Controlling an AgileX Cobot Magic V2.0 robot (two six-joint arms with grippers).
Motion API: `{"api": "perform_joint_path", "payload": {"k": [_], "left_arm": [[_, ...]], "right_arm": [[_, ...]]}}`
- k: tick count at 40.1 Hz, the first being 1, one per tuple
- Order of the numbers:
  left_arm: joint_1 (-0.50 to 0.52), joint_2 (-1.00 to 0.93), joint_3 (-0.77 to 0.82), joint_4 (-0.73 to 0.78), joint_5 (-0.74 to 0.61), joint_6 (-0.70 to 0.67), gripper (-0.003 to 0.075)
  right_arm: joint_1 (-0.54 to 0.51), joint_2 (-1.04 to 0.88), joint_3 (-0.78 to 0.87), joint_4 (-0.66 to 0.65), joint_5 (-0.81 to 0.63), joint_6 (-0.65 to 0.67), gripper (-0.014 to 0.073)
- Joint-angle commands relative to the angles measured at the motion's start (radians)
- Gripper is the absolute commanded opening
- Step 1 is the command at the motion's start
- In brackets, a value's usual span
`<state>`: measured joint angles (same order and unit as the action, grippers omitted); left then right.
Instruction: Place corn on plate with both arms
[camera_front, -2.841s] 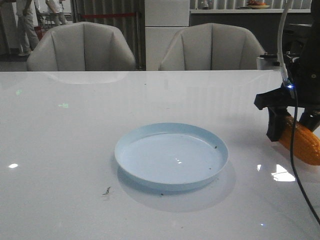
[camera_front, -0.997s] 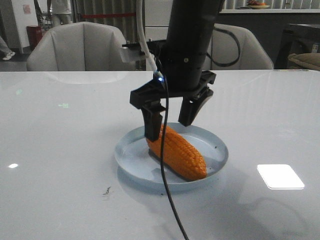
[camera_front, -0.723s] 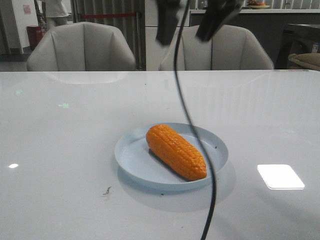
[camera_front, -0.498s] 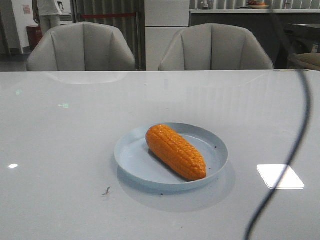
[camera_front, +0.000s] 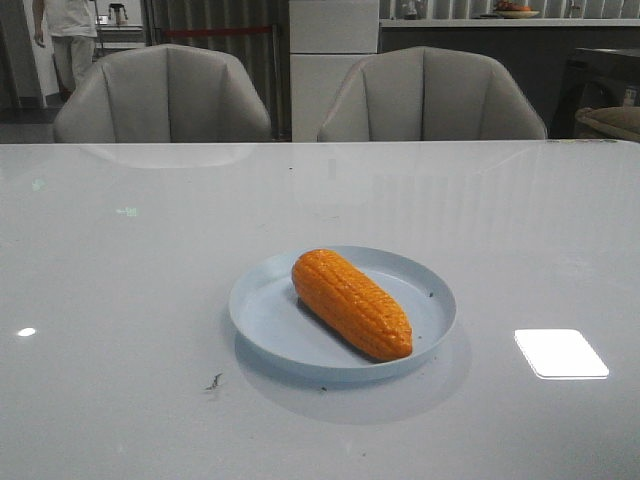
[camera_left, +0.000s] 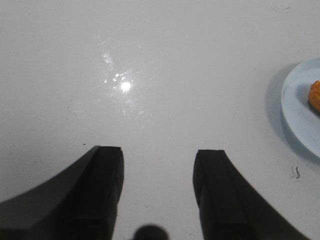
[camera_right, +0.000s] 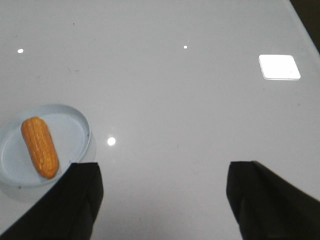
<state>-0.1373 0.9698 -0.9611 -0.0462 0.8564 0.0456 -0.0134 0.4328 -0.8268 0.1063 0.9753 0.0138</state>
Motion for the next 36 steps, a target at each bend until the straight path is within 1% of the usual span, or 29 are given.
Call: {"api": "perform_joint_path", "payload": {"k": [1,4,7,9,13,14,15,17,36], "left_arm": [[0.001,-0.017,-0.027,-0.013,-0.065,-0.011,0.0383],[0.001,-0.017,-0.027,-0.013,-0.063,-0.011,0.0382],[0.001,-0.017,-0.027,-0.013,-0.063,-0.011,0.034],[0.001,-0.017,-0.027,-0.013,-0.063,-0.011,0.0277],[0.001,-0.017,-0.027,-0.014,-0.063,-0.011,0.0126],[0.001,-0.017,-0.027,-0.014,-0.063,-0.011,0.0096],[0.001,-0.017,-0.027,-0.014,-0.063,-0.011,0.0085],[0.001,-0.017,-0.027,-0.014,-0.063,-0.011,0.0097],[0.001,-0.017,-0.027,-0.014,-0.067,-0.011,0.0097]], "right_arm": [[-0.008,-0.037,-0.004,0.011,-0.024,0.021,0.0614],[-0.008,-0.053,-0.004,0.011,-0.017,0.022,0.0614],[-0.008,-0.05,-0.004,0.011,-0.024,0.022,0.0614],[-0.008,-0.046,-0.004,0.011,-0.037,0.022,0.0614],[-0.008,-0.046,-0.004,0.007,-0.061,0.02,0.0614],[-0.008,-0.046,-0.004,0.003,-0.061,0.021,0.0614],[-0.008,-0.046,-0.004,0.003,-0.058,0.021,0.0614],[-0.008,-0.046,-0.004,0.004,-0.056,0.021,0.0614],[-0.008,-0.046,-0.004,0.004,-0.055,0.021,0.0614]]}}
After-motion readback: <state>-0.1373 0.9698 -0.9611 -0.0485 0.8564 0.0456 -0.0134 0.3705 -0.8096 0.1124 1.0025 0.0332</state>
